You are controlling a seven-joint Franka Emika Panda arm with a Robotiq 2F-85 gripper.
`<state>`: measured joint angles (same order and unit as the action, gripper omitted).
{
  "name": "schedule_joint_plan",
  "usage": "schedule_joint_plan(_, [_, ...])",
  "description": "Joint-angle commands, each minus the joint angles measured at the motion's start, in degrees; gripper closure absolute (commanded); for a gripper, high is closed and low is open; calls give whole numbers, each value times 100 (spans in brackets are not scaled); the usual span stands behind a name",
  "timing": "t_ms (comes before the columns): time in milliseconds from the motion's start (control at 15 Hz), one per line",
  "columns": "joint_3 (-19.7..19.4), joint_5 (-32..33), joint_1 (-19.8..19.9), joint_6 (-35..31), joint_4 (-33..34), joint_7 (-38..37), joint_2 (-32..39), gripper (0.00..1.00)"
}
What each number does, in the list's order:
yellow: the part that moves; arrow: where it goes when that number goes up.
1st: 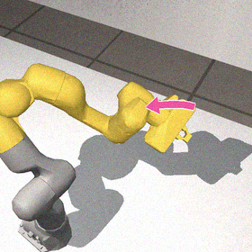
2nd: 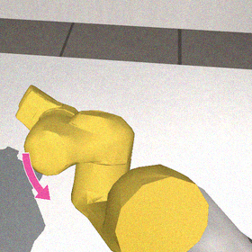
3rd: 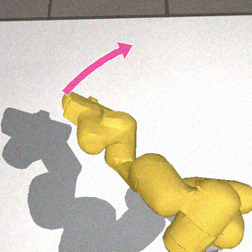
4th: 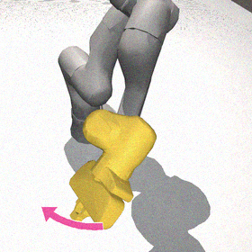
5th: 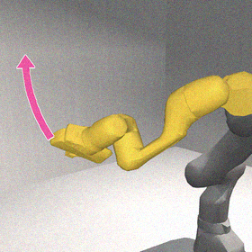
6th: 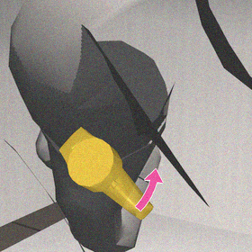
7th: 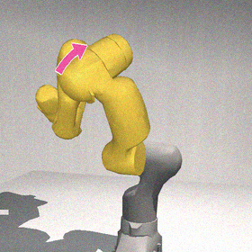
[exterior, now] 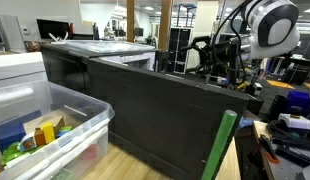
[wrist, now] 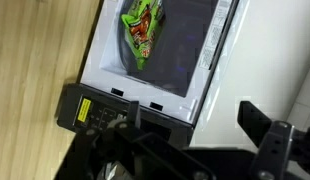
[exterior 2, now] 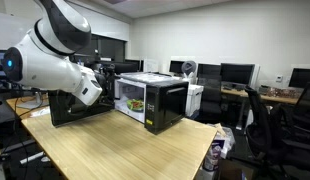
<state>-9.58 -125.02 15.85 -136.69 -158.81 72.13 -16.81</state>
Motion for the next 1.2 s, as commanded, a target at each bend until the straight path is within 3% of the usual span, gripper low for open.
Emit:
schedule_joint_plan(0, [-28,-189,179,396,64,275,463,0])
schedule_joint_plan(667, [-148,-466,-1,1714,37,736,1512,0])
schedule_joint_plan(1133, [-74,-1201,-364,1643,347,1007,2060,0])
